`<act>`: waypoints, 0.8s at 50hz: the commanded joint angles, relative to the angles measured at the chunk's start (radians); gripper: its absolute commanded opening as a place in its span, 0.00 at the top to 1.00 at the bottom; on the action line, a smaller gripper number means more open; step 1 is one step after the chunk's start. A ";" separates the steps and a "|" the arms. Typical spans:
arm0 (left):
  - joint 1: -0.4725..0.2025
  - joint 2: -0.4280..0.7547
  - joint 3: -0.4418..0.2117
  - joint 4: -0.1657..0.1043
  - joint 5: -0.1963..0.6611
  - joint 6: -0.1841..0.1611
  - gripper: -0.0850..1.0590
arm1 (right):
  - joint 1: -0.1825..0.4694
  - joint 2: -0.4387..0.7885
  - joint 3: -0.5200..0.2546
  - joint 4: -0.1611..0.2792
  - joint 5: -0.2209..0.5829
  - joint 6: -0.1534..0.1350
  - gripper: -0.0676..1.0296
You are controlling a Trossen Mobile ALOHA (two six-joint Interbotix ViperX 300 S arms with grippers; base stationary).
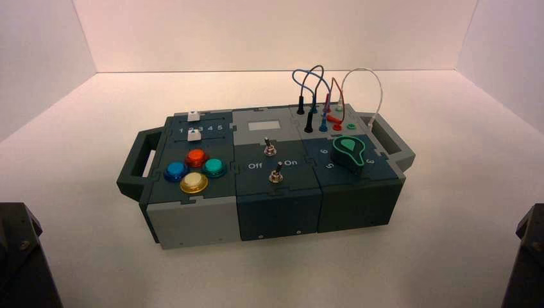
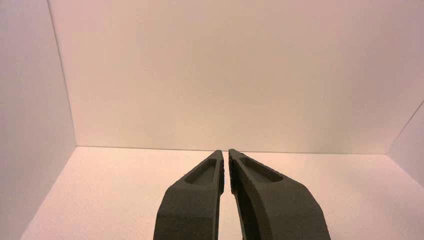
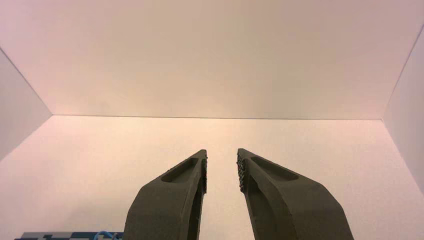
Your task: Move the bottom slider to position 2.
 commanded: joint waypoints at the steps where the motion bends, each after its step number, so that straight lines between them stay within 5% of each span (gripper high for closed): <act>1: 0.003 0.005 -0.035 0.002 -0.005 0.002 0.87 | 0.003 0.000 -0.028 0.003 -0.012 0.005 0.62; 14: 0.003 0.009 -0.035 -0.003 -0.003 0.000 0.87 | 0.006 0.000 -0.023 0.005 -0.012 0.005 0.62; 22: 0.000 0.015 -0.054 -0.015 0.086 -0.015 0.87 | 0.029 0.002 -0.021 0.006 -0.006 0.005 0.62; 40: -0.028 0.098 -0.166 -0.031 0.575 -0.026 0.90 | 0.035 0.035 -0.051 0.021 0.071 0.005 0.62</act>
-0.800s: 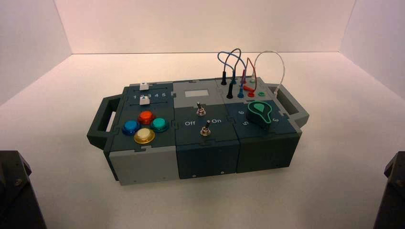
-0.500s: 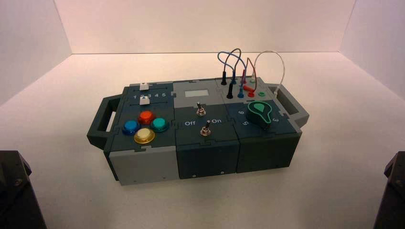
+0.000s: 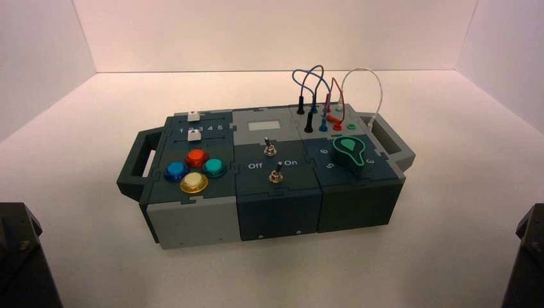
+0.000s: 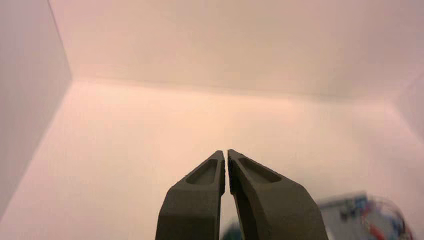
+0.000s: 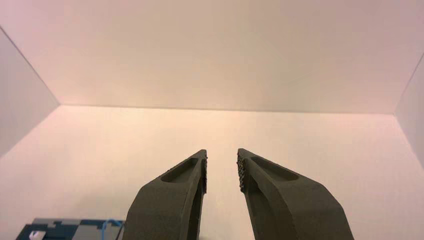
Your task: Move the bottom slider to position 2.
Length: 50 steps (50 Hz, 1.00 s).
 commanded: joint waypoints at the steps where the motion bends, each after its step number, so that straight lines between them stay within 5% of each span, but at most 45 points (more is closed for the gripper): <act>1: -0.029 0.055 -0.067 -0.006 0.138 -0.002 0.90 | 0.011 0.026 -0.051 0.018 0.040 0.005 0.62; 16: -0.229 0.216 -0.123 -0.040 0.302 -0.003 0.90 | 0.192 0.186 -0.092 0.086 0.147 0.006 0.62; 32: -0.270 0.244 -0.123 -0.058 0.374 -0.002 0.95 | 0.433 0.316 -0.156 0.193 0.245 0.015 0.63; 47: -0.272 0.305 -0.133 -0.055 0.430 0.012 0.95 | 0.511 0.500 -0.270 0.233 0.344 0.011 0.96; 50: -0.272 0.311 -0.130 -0.055 0.430 0.014 0.95 | 0.528 0.531 -0.288 0.235 0.344 0.011 0.96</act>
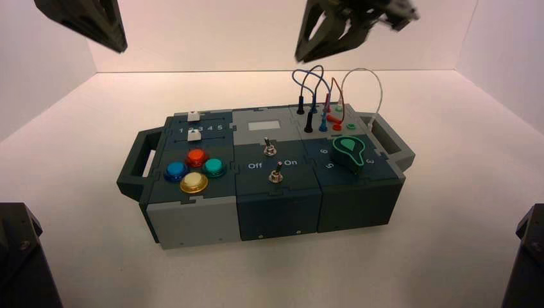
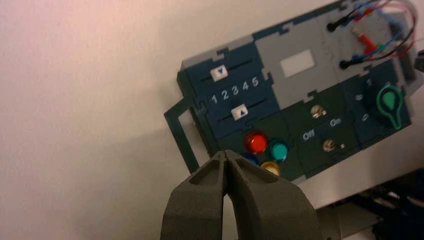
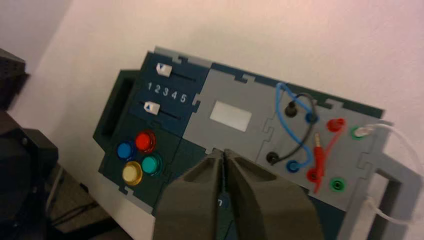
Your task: Move the bottom slider to position 2.
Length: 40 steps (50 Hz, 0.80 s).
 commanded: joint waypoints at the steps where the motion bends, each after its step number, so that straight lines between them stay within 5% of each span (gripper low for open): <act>1: -0.003 0.009 -0.023 0.002 0.002 0.005 0.95 | 0.032 0.051 -0.063 0.008 0.002 0.002 0.96; 40: -0.014 -0.002 0.029 -0.003 0.015 0.003 0.95 | 0.161 0.419 -0.344 0.103 0.103 -0.005 0.96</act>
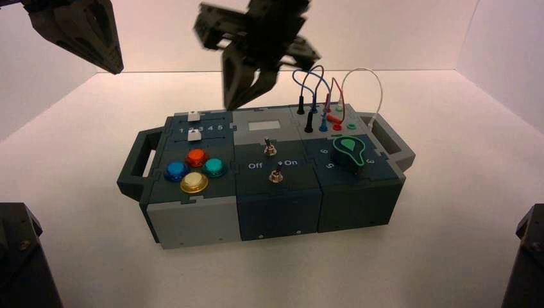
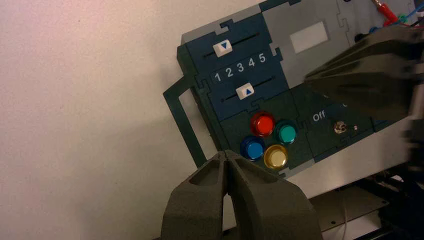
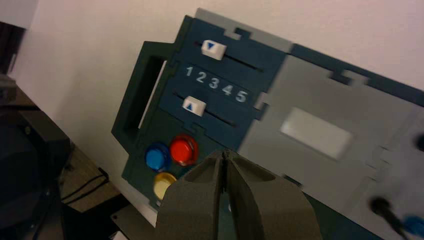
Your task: Move the bottom slider to position 2.
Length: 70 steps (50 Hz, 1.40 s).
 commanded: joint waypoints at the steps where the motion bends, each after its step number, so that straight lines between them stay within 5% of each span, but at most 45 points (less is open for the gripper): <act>1: -0.003 -0.005 -0.011 -0.002 -0.003 0.000 0.95 | 0.014 0.021 -0.060 0.015 0.011 -0.003 0.96; 70: -0.008 0.000 0.000 0.003 -0.008 0.015 0.95 | 0.028 0.172 -0.160 0.049 0.017 -0.006 0.96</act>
